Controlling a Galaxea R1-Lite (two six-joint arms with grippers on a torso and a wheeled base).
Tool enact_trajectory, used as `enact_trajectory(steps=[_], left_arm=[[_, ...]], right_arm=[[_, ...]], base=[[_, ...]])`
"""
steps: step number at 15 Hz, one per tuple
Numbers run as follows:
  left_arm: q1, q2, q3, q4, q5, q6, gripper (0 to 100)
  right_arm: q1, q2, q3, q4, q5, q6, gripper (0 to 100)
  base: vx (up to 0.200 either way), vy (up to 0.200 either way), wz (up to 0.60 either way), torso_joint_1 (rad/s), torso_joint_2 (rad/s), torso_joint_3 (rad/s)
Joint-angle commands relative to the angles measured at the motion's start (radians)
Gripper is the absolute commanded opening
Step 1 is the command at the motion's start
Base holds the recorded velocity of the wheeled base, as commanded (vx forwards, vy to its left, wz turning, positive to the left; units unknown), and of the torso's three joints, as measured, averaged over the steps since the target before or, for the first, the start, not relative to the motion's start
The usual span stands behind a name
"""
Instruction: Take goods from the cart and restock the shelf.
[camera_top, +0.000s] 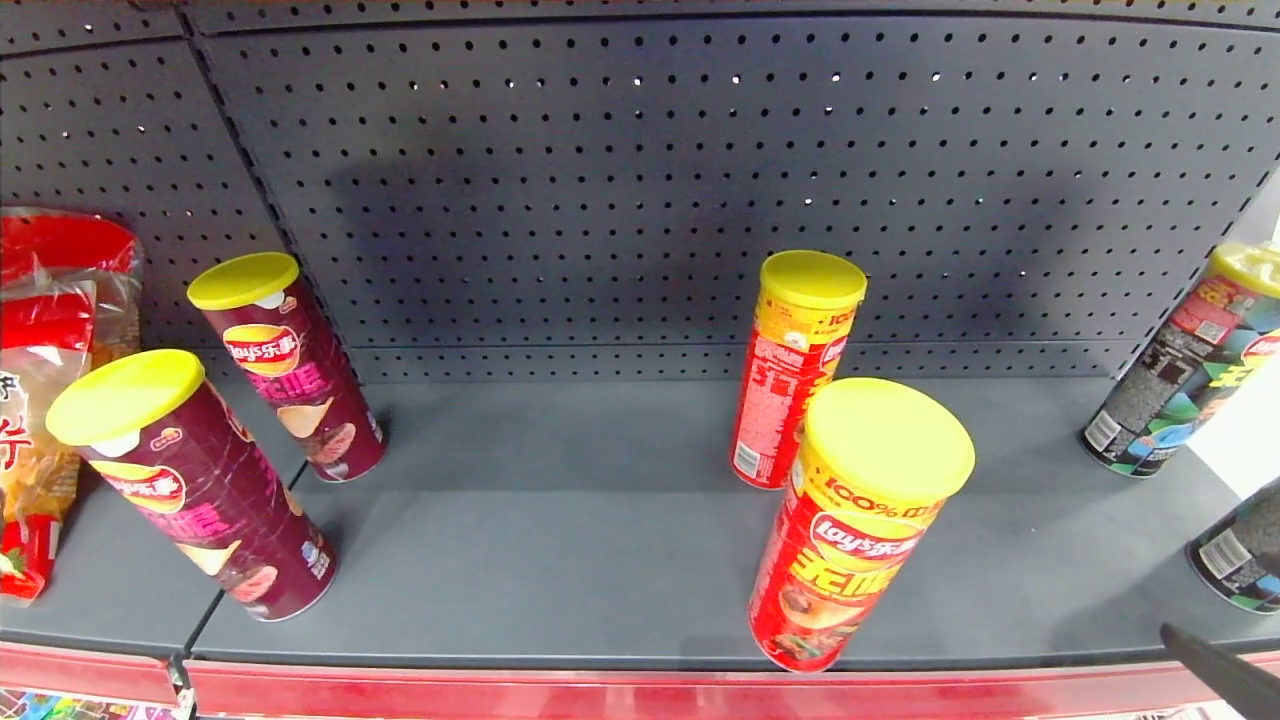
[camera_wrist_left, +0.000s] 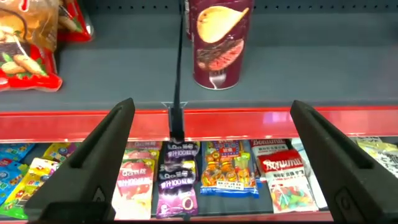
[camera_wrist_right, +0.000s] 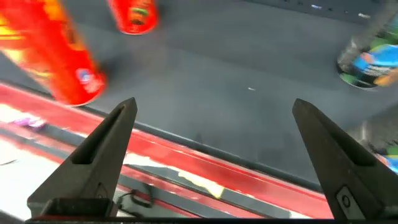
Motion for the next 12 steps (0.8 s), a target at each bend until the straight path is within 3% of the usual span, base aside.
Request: enact_trajectory(steps=[1,3,12], left_arm=[[0.000,0.000,0.000,0.000,0.000,0.000,100],[0.000,0.000,0.000,0.000,0.000,0.000,100],[0.000,0.000,0.000,0.000,0.000,0.000,100]], right_arm=[[0.001,0.026,0.005,0.002,0.085,0.000,100],[-0.001,0.072,0.028,0.002,0.131,-0.002,100],[-0.001,0.359,-0.032,-0.001,0.088,0.013,100]], base=[[0.000,0.000,0.00,0.000,0.00,0.000],[0.000,0.000,0.00,0.000,0.00,0.000],[0.000,0.000,0.00,0.000,0.00,0.000]])
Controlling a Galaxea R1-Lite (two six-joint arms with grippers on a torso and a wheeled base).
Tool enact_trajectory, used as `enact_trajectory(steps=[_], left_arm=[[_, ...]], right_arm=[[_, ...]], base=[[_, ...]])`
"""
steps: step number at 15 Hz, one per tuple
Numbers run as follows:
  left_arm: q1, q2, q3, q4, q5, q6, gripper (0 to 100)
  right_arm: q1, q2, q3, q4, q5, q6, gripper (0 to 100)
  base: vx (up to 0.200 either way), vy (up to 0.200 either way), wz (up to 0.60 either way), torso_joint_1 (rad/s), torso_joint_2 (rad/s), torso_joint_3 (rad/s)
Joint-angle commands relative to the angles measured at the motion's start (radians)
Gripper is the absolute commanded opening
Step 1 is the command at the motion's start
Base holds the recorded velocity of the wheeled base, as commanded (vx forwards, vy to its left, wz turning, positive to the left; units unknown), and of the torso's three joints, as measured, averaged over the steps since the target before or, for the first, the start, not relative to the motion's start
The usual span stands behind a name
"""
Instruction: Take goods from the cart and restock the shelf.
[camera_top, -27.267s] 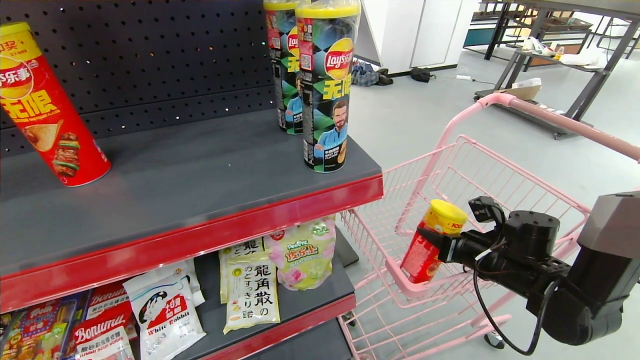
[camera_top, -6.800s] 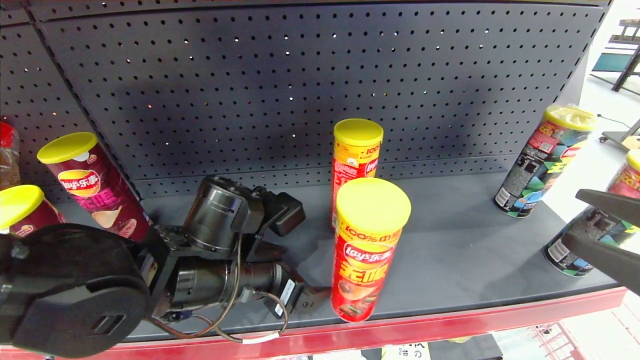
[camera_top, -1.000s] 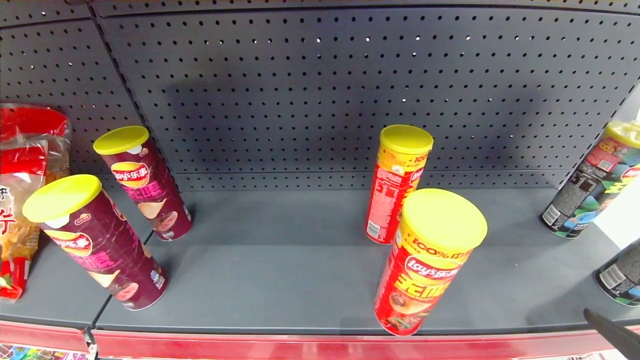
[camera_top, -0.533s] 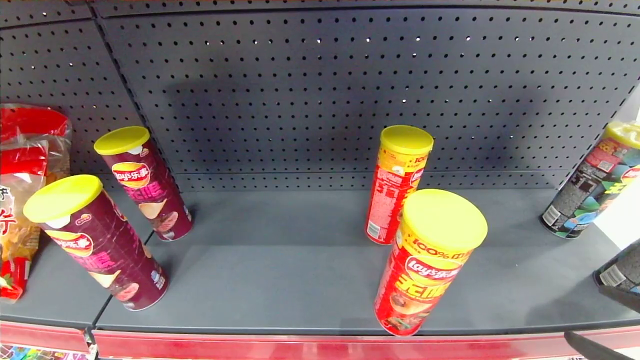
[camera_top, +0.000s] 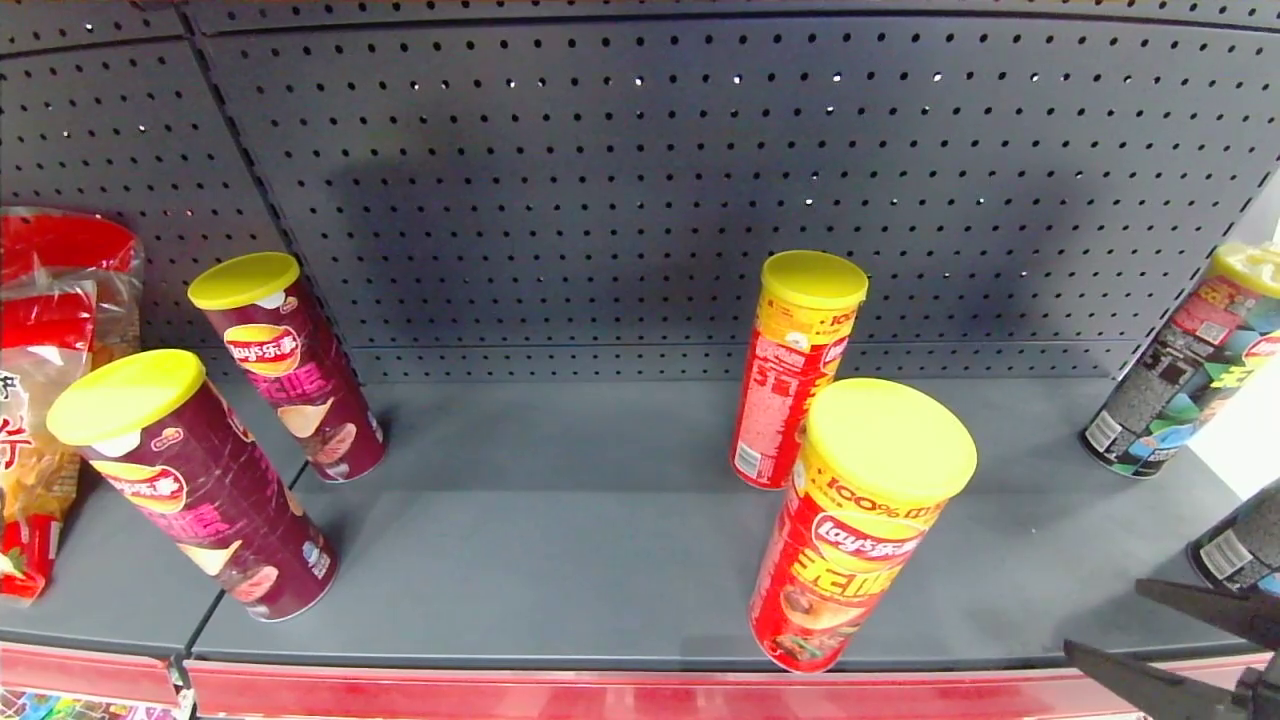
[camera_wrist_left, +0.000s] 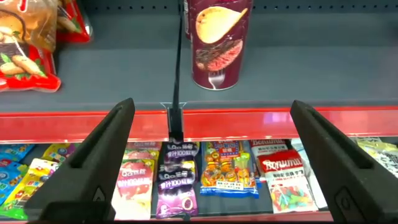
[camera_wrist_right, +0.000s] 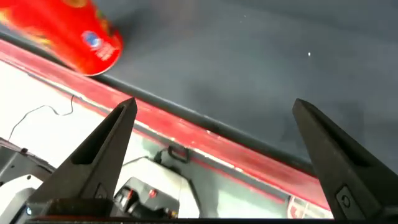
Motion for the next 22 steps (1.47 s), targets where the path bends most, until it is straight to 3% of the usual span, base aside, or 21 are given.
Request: enact_trajectory(steps=[1,5,10,22], left_arm=[[0.000,0.000,0.000,0.000,0.000,0.000,100],[0.000,0.000,0.000,0.000,0.000,0.000,100],[0.000,0.000,0.000,0.000,0.000,0.000,100],[0.000,0.000,0.000,0.000,0.000,0.000,100]], right_arm=[[0.005,0.136,-0.049,0.000,-0.003,-0.002,100],[0.151,0.218,-0.089,-0.002,-0.052,0.006,100],[0.266,0.311,-0.127,-0.003,-0.129,0.006,100],[0.371,0.443,-0.178,-0.049,-0.193,0.004,100]], base=[[0.000,0.000,0.00,0.000,0.00,0.000],[0.000,0.000,0.00,0.000,0.00,0.000],[0.000,0.000,0.00,0.000,0.00,0.000],[0.000,0.000,0.00,0.000,0.00,0.000]])
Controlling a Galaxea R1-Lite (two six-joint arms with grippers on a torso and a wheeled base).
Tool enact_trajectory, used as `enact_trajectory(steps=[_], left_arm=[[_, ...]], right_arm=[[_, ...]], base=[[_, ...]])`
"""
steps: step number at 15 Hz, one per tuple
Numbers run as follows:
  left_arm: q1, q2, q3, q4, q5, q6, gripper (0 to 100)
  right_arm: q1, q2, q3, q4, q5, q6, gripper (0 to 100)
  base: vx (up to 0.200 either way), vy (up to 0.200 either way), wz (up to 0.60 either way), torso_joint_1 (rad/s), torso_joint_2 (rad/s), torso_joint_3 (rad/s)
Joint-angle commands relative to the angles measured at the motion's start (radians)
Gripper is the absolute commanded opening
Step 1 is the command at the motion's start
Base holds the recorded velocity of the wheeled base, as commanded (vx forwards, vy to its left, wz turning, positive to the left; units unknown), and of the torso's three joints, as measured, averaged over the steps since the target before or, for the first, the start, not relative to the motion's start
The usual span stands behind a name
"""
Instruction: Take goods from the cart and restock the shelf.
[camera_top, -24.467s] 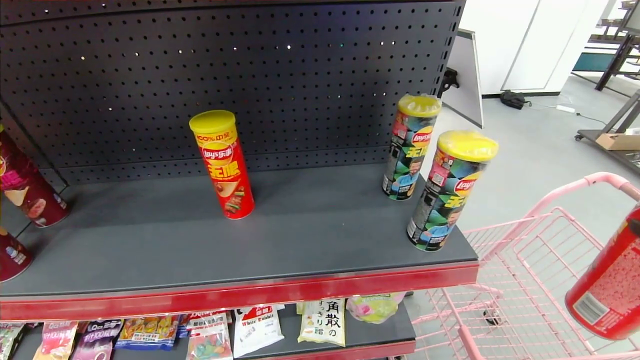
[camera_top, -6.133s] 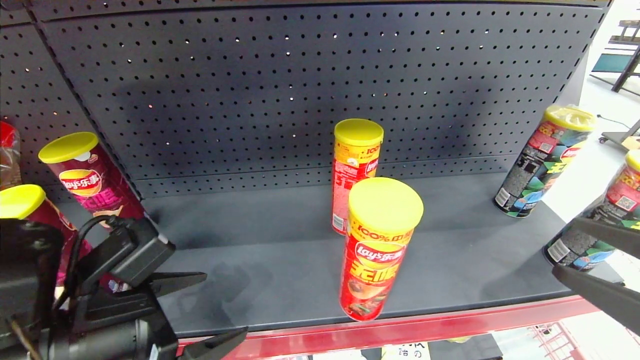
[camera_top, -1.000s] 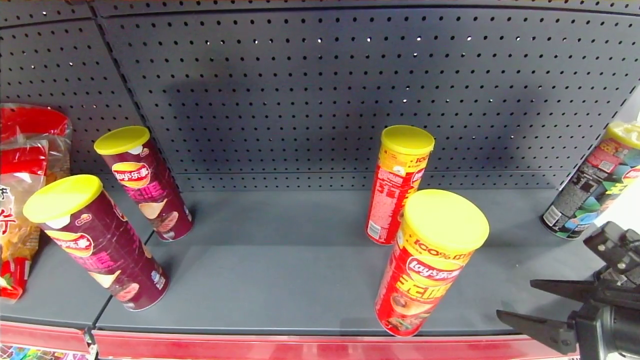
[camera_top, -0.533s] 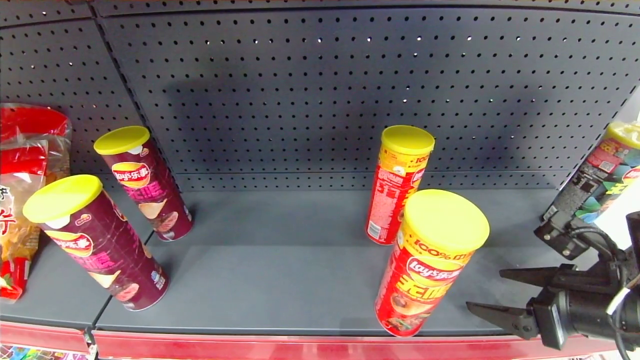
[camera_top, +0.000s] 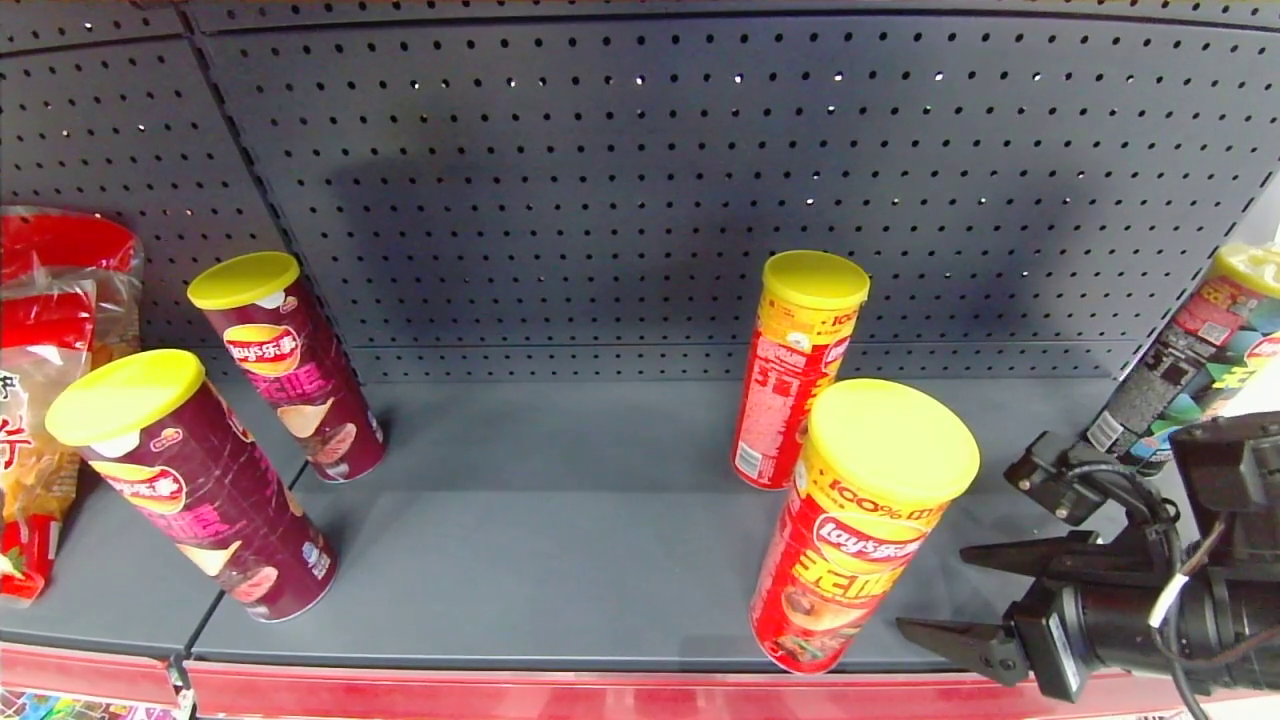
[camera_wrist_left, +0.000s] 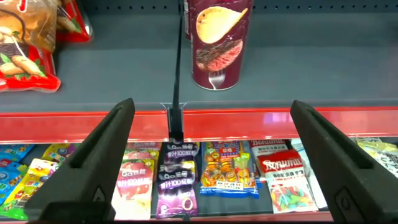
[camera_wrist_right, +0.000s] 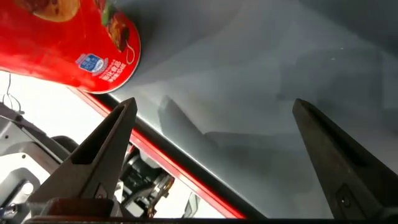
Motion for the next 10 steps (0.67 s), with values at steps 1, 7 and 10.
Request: enact_trajectory(steps=[1,7,10], left_arm=[[0.000,0.000,0.000,0.000,0.000,-0.001,100],[0.000,0.000,0.000,0.000,0.000,-0.001,100],[0.000,0.000,0.000,0.000,0.000,-0.001,100]], right_arm=[[0.021,0.030,-0.004,0.000,-0.001,0.000,100],[0.052,0.079,-0.065,-0.001,-0.002,-0.002,100],[0.104,0.082,-0.068,-0.001,-0.019,0.000,100]], base=[[0.000,0.000,0.00,0.000,0.00,0.000],[0.000,0.000,0.00,0.000,0.00,0.000],[0.000,0.000,0.00,0.000,0.00,0.000]])
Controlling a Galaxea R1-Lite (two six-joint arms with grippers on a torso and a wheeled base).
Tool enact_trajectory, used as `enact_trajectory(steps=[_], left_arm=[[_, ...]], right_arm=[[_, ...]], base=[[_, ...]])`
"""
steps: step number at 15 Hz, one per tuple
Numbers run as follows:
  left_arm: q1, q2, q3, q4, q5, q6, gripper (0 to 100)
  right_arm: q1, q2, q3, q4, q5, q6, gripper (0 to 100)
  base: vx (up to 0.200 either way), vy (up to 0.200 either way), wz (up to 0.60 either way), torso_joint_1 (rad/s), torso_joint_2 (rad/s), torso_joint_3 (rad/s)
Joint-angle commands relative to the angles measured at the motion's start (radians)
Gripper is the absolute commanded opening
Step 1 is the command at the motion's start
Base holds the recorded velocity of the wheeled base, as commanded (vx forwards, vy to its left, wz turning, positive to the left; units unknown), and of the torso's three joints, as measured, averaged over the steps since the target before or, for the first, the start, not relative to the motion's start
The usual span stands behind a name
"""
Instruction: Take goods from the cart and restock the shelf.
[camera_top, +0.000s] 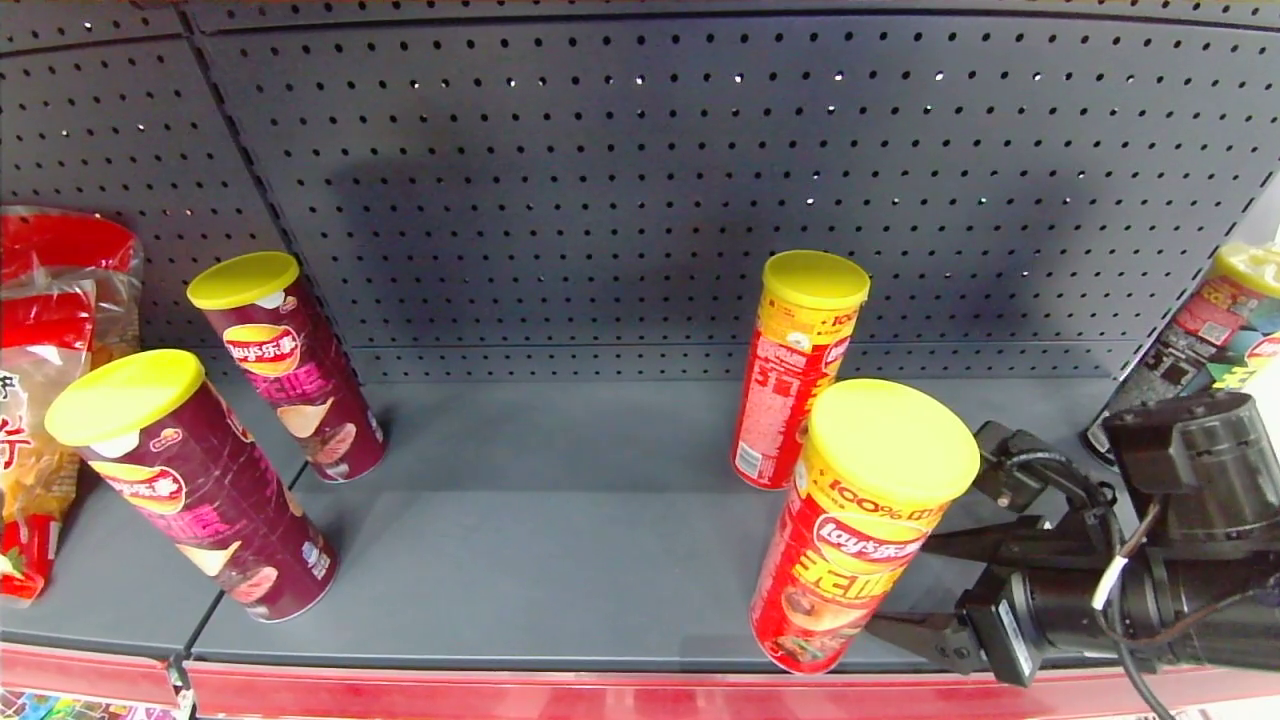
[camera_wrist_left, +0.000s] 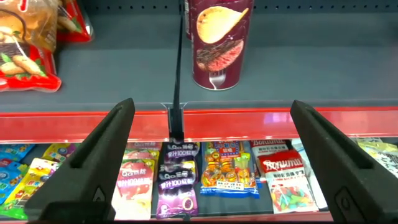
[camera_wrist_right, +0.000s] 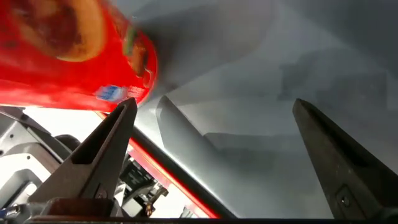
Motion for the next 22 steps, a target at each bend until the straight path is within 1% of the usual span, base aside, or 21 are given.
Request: enact_trajectory(steps=[1,2,5,12,14,15,17,18,19,20,21,22], left_arm=[[0.000,0.000,0.000,0.000,0.000,0.000,100],[0.000,0.000,0.000,0.000,0.000,0.000,100],[0.000,0.000,0.000,0.000,0.000,0.000,100],[0.000,0.000,0.000,0.000,0.000,0.000,100],[0.000,0.000,0.000,0.000,0.000,0.000,100],[0.000,0.000,0.000,0.000,0.000,0.000,100],[0.000,0.000,0.000,0.000,0.000,0.000,100],[0.000,0.000,0.000,0.000,0.000,0.000,100],[0.000,0.000,0.000,0.000,0.000,0.000,100],[0.000,0.000,0.000,0.000,0.000,0.000,100],[0.000,0.000,0.000,0.000,0.000,0.000,100],[0.000,0.000,0.000,0.000,0.000,0.000,100]], right_arm=[[0.035,0.006,-0.008,-0.001,-0.010,0.000,100],[0.043,0.014,-0.015,-0.001,-0.025,0.001,100],[0.044,0.019,-0.029,-0.001,-0.027,0.001,100],[0.058,0.017,-0.015,-0.001,-0.027,0.001,100],[0.051,-0.004,0.000,-0.002,-0.025,0.003,100],[0.037,-0.056,0.006,-0.004,-0.025,0.003,100],[0.035,-0.152,0.058,-0.004,-0.020,0.000,100],[0.037,-0.260,0.135,-0.004,-0.011,-0.002,100],[0.024,-0.356,0.196,-0.001,0.016,-0.003,100],[-0.026,-0.451,0.247,0.001,0.056,-0.023,100],[-0.058,-0.488,0.267,0.002,0.081,-0.042,100],[-0.199,-0.600,0.334,0.010,0.219,-0.106,100]], base=[[0.000,0.000,0.00,0.000,0.00,0.000],[0.000,0.000,0.00,0.000,0.00,0.000],[0.000,0.000,0.00,0.000,0.00,0.000],[0.000,0.000,0.00,0.000,0.00,0.000],[0.000,0.000,0.00,0.000,0.00,0.000],[0.000,0.000,0.00,0.000,0.00,0.000],[0.000,0.000,0.00,0.000,0.00,0.000],[0.000,0.000,0.00,0.000,0.00,0.000],[0.000,0.000,0.00,0.000,0.00,0.000],[0.000,0.000,0.00,0.000,0.00,0.000],[0.000,0.000,0.00,0.000,0.00,0.000],[0.000,0.000,0.00,0.000,0.00,0.000]])
